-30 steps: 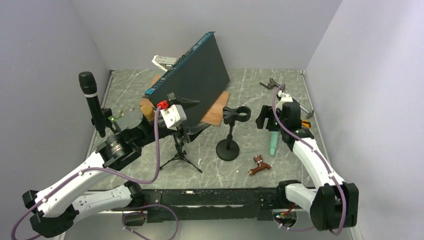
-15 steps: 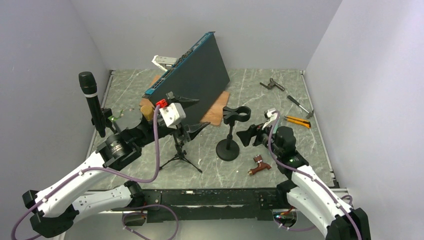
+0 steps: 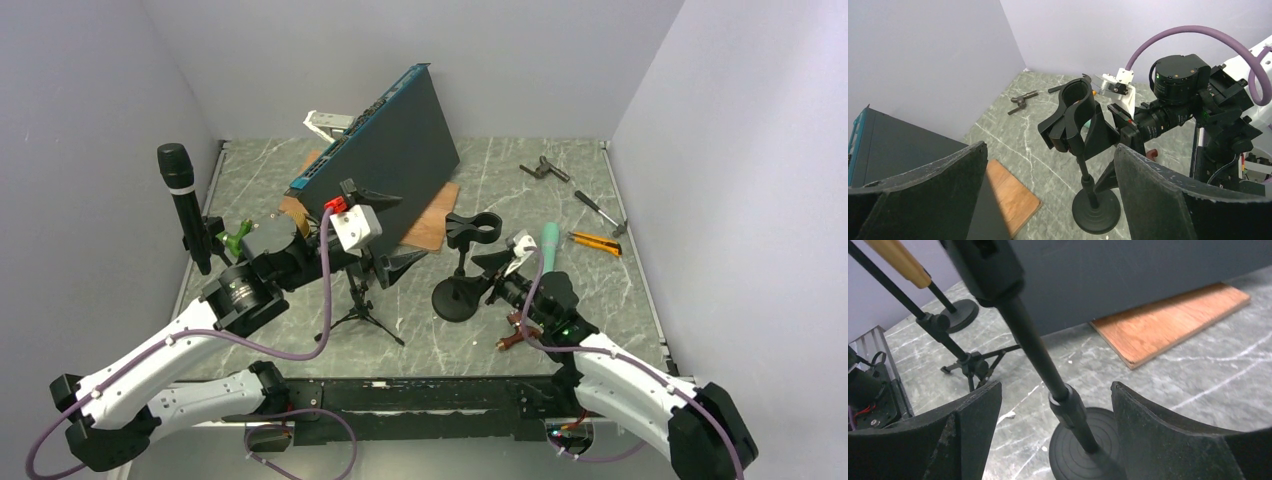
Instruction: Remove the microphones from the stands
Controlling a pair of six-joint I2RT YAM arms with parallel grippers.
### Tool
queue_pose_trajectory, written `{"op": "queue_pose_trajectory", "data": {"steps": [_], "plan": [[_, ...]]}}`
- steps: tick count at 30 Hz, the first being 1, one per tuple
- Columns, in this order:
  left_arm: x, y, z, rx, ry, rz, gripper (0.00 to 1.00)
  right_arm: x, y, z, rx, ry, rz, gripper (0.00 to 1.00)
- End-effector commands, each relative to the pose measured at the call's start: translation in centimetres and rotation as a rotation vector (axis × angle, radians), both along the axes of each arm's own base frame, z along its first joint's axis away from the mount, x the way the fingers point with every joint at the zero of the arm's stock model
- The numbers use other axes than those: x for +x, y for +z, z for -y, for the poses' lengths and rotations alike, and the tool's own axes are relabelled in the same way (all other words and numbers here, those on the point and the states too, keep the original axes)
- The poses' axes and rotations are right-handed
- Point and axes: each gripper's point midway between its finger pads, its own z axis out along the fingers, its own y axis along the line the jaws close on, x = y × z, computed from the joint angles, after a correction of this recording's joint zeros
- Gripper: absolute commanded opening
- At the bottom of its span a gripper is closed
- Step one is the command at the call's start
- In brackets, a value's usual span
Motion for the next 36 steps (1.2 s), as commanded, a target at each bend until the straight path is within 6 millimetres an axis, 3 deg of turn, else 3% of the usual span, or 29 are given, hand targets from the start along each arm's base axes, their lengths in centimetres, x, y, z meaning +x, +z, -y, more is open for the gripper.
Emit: {"op": "queue_pose_trajectory", "data": {"steps": [1, 4, 8, 13, 16, 17, 22, 26, 32, 34, 36], "plan": [[-0.5, 1.6, 0.2, -0.011, -0.030, 0.039, 0.99, 0.7, 3.9, -1.0, 0.062, -0.021, 0.179, 0.81], [-0.5, 1.6, 0.1, -0.010, -0.024, 0.042, 0.99, 1.1, 4.3, -1.4, 0.064, -0.050, 0.227, 0.80], [-0.1, 1.7, -0.4, -0.019, 0.008, 0.052, 0.99, 2.3, 4.1, -1.8, 0.037, -0.108, 0.270, 0.69], [0.1, 2.1, -1.0, -0.032, 0.037, 0.065, 0.99, 3.1, 3.9, -2.8, -0.005, -0.134, 0.288, 0.29], [0.0, 2.2, -1.2, -0.040, 0.044, 0.068, 0.99, 3.7, 3.8, -1.8, -0.001, -0.218, 0.282, 0.02], [0.0, 2.3, -1.3, -0.044, 0.048, 0.068, 0.99, 4.2, 3.7, -1.2, 0.007, -0.263, 0.272, 0.00], [0.3, 2.5, -1.9, -0.072, 0.081, 0.068, 0.99, 6.1, 5.0, 1.1, 0.011, -0.417, 0.307, 0.00], [0.5, 2.7, -2.3, -0.088, 0.103, 0.068, 0.95, 9.0, 6.2, 1.9, -0.019, -0.469, 0.309, 0.00], [0.5, 2.5, -2.2, -0.073, 0.101, 0.066, 0.86, 13.9, 8.6, 5.4, 0.005, -0.564, 0.346, 0.00], [0.5, 2.4, -2.2, -0.072, 0.102, 0.065, 0.86, 15.7, 9.6, 5.9, -0.008, -0.588, 0.376, 0.00], [0.6, 2.5, -2.3, -0.073, 0.106, 0.068, 0.88, 17.6, 9.4, 6.5, -0.027, -0.602, 0.373, 0.00]]}}
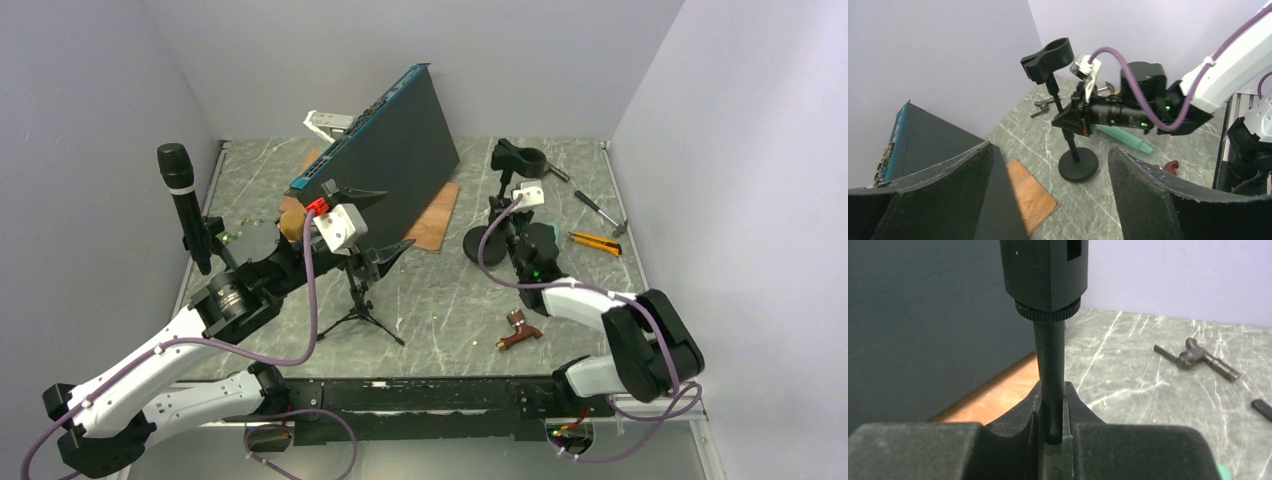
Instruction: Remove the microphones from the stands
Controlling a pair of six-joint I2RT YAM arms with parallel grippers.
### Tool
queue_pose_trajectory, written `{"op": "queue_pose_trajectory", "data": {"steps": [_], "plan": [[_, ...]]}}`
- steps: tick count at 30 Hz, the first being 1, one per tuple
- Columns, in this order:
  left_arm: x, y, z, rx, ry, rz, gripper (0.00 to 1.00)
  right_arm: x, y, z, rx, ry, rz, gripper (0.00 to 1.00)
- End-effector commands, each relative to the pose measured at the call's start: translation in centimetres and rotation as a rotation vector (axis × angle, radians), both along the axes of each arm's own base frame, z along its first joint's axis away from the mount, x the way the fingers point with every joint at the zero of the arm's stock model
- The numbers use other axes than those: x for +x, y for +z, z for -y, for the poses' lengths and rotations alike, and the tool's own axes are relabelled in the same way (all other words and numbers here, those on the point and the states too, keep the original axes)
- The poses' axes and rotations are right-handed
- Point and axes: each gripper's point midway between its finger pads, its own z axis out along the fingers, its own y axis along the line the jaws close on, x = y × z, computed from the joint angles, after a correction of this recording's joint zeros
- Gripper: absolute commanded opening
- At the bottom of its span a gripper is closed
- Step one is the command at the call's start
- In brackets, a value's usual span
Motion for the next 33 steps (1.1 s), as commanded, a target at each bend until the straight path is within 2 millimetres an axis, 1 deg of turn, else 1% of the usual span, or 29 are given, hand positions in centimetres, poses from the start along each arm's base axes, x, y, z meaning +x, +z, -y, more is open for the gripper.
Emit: {"op": "queue_pose_trajectory", "data": {"steps": [1, 6, 10, 14, 18, 19, 21, 22, 24, 25, 28, 30, 33], "plan": [[0.1, 1.2, -0.3, -0.033, 0.015, 0.029, 0.89, 3.9, 6.8, 0.4, 0.056, 0.000, 0.192, 0.00], [0.3, 1.2, -0.4, -0.030, 0.028, 0.031, 0.89, 7.5, 6.4, 1.5, 0.006, -0.020, 0.189, 0.00], [0.5, 1.0, -0.3, -0.024, 0.033, 0.027, 0.89, 9.9, 5.7, 2.2, -0.034, -0.039, 0.186, 0.00], [0.6, 0.8, -0.2, -0.017, 0.038, 0.024, 0.89, 11.3, 5.1, 3.1, -0.051, -0.059, 0.179, 0.00], [0.6, 0.9, -0.3, -0.021, 0.040, 0.026, 0.88, 11.7, 3.7, 2.7, -0.053, -0.034, 0.141, 0.00], [0.6, 0.9, -0.3, -0.020, 0.039, 0.026, 0.88, 11.6, 3.3, 2.5, -0.047, -0.026, 0.125, 0.03], [0.6, 0.9, -0.3, -0.019, 0.039, 0.027, 0.88, 11.3, 2.6, 2.4, -0.036, -0.016, 0.101, 0.17], [0.6, 0.9, -0.3, -0.019, 0.041, 0.025, 0.88, 11.1, 2.7, 2.4, -0.029, -0.011, 0.100, 0.27], [0.6, 1.0, -0.4, -0.024, 0.042, 0.026, 0.88, 10.7, 2.7, 2.4, -0.022, -0.013, 0.091, 0.50], [0.5, 1.2, -0.5, -0.028, 0.041, 0.030, 0.88, 10.6, 2.8, 2.4, -0.020, -0.015, 0.082, 0.63], [0.3, 1.4, -0.8, -0.038, 0.040, 0.035, 0.88, 10.1, 2.6, 2.7, -0.006, -0.047, 0.013, 0.84], [0.2, 1.6, -0.9, -0.042, 0.039, 0.038, 0.88, 9.4, 2.8, 3.1, 0.003, -0.073, -0.023, 0.99], [0.0, 1.9, -1.2, -0.049, 0.042, 0.044, 0.88, 8.2, 2.7, 3.7, 0.027, -0.105, -0.095, 1.00]]}}
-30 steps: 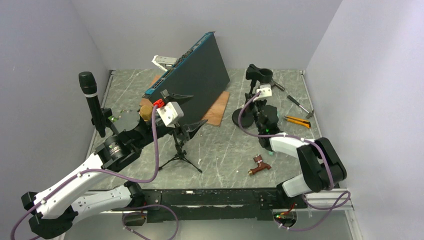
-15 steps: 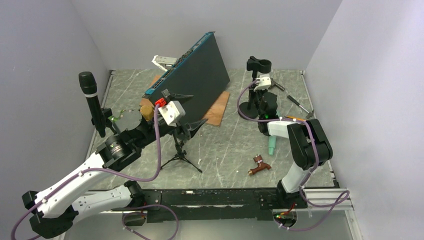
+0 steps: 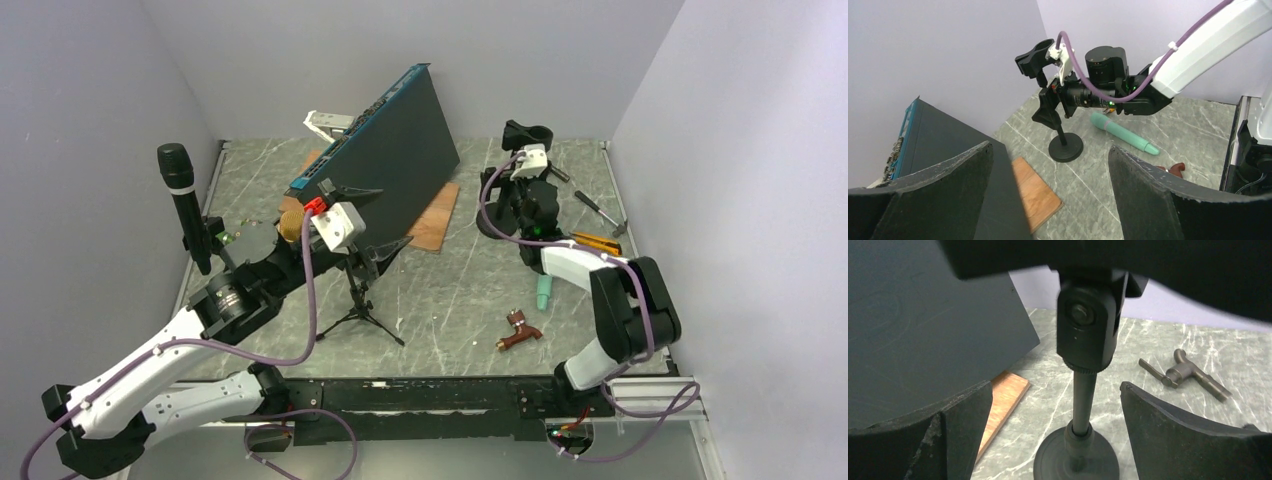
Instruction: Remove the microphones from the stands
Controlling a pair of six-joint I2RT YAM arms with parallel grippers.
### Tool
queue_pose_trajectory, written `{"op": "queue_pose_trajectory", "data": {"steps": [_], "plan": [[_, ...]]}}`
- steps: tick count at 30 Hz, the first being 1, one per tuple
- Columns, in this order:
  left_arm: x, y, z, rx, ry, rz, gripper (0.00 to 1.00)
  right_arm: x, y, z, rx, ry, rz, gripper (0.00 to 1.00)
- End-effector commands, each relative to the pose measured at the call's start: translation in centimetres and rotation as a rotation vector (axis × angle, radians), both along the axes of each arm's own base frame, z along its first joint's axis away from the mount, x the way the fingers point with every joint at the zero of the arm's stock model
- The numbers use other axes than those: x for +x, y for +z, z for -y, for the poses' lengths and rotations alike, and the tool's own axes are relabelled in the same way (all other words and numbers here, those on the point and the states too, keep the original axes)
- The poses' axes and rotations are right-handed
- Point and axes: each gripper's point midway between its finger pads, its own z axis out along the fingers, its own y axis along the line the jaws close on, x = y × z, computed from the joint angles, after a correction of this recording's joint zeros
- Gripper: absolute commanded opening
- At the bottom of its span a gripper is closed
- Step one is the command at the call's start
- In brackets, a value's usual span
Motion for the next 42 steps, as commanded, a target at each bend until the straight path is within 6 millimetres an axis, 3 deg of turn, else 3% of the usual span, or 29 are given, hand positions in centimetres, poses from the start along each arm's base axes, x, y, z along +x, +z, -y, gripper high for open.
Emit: {"op": "queue_pose_trajectory", "data": {"steps": [1, 12, 17, 21, 27, 33, 38, 42], "plan": [[-0.6, 2.0, -0.8, -0.048, 0.004, 0.049, 0.88, -1.8, 3.1, 1.1, 0.077, -0.069, -0.036, 1.00], [-1.5, 5.5, -2.4, -0.099, 0.017, 0.010, 0.90, -10.6, 2.0, 2.4, 0.210, -0.047, -0.115, 1.00], [-1.8, 7.0, -3.9, -0.086, 0.061, -0.041, 0.90, -13.9, 1.8, 0.9, 0.267, 0.062, -0.163, 1.00], [-2.0, 6.6, -6.9, -0.085, 0.159, -0.104, 0.90, -16.5, 2.6, -4.0, 0.320, 0.298, -0.168, 1.00], [-3.2, 4.2, -12.9, -0.102, 0.325, -0.210, 0.91, -20.4, 5.2, -14.2, 0.316, 0.560, -0.123, 0.99], [-5.0, 2.7, -18.7, -0.178, 0.463, -0.305, 0.87, -24.7, 7.0, -23.7, 0.314, 0.779, -0.035, 0.91], [-5.8, 1.5, -20.6, -0.197, 0.509, -0.345, 0.86, -25.2, 6.9, -28.3, 0.314, 0.726, 0.003, 0.88], [-5.2, -0.1, -21.0, -0.161, 0.567, -0.387, 0.87, -24.2, 6.4, -30.1, 0.298, 0.519, 0.006, 0.92]]}}
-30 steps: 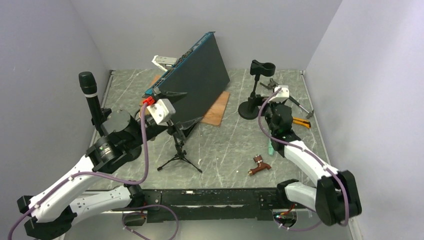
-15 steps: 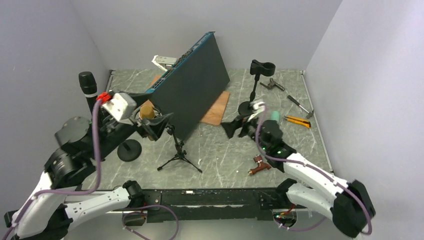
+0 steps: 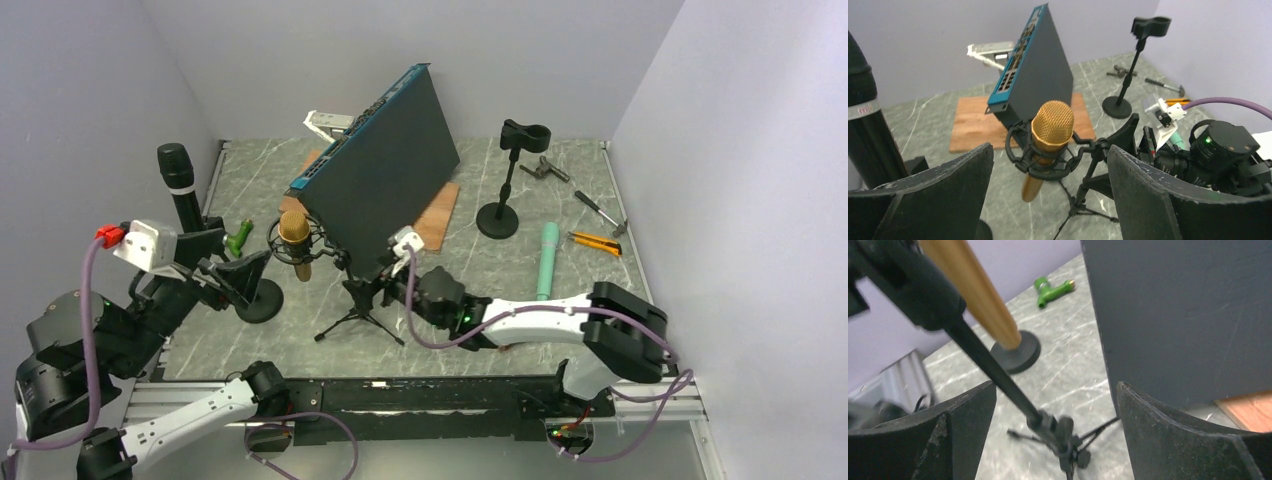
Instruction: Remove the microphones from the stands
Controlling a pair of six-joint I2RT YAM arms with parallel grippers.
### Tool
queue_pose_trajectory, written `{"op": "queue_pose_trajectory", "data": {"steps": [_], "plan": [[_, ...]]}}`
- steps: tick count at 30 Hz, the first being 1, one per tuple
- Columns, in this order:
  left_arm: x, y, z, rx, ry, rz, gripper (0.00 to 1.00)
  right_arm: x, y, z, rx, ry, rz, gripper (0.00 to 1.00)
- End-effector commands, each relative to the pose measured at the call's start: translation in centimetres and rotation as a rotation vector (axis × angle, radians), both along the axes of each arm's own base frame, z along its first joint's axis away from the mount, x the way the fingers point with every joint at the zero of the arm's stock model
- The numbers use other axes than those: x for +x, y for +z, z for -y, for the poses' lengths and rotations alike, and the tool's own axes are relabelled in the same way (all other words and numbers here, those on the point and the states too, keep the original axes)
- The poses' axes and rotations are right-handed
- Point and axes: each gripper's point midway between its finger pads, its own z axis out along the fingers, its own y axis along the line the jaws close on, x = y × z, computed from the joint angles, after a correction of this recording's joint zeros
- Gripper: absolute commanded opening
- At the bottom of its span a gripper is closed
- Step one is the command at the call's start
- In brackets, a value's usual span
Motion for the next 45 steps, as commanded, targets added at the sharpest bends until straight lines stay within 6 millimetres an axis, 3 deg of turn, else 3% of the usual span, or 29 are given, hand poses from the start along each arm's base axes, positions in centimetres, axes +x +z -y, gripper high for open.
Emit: {"op": "queue_pose_trajectory", "data": {"steps": [1, 7, 9, 10, 15, 17, 19, 22, 23, 28, 35, 38, 42, 45], "plan": [[1.0, -2.4, -0.6, 0.043, 0.088, -0.102, 0.87, 2.5, 5.2, -1.1, 0.119, -0.291, 0.073, 0.91], [1.7, -4.0, -0.4, 0.081, 0.123, -0.148, 0.88, 3.2, 4.2, -1.5, 0.081, -0.434, 0.093, 0.82], [1.7, -4.2, -0.4, 0.073, 0.121, -0.144, 0.88, 3.2, 3.9, -1.5, 0.069, -0.449, 0.114, 0.70], [1.7, -4.4, -0.3, 0.069, 0.119, -0.142, 0.88, 3.1, 3.9, -1.5, 0.068, -0.443, 0.130, 0.63], [1.6, -4.3, 0.0, 0.051, 0.103, -0.130, 0.86, 1.9, 3.5, -2.3, 0.048, -0.333, 0.265, 0.55], [1.7, -4.5, 0.4, 0.058, 0.091, -0.137, 0.85, 1.6, 3.4, -2.3, 0.053, -0.315, 0.297, 0.47], [1.8, -4.7, 0.9, 0.071, 0.076, -0.147, 0.85, 1.3, 3.5, -2.8, 0.042, -0.268, 0.331, 0.36], [1.8, -4.8, 1.5, 0.081, 0.057, -0.159, 0.84, 1.0, 3.8, -2.5, 0.037, -0.227, 0.354, 0.05], [1.8, -4.7, 1.8, 0.081, 0.047, -0.161, 0.84, 0.8, 3.9, -2.2, 0.035, -0.205, 0.365, 0.00], [1.7, -4.2, 4.2, 0.059, -0.051, -0.146, 0.86, -0.4, 3.4, -0.5, -0.049, -0.019, 0.410, 0.00], [2.2, -3.7, 8.0, 0.062, -0.165, -0.151, 0.87, 0.1, 2.0, 5.1, -0.057, 0.182, 0.358, 0.00], [2.3, -3.1, 10.1, 0.057, -0.231, -0.150, 0.87, 0.3, 0.8, 7.0, -0.091, 0.204, 0.328, 0.00], [3.0, -2.6, 13.0, 0.061, -0.299, -0.161, 0.87, 1.0, 0.8, 9.8, -0.008, 0.168, 0.278, 0.00], [3.6, -2.5, 14.7, 0.069, -0.330, -0.173, 0.86, 0.9, 0.5, 10.5, -0.016, 0.176, 0.260, 0.00]]}}
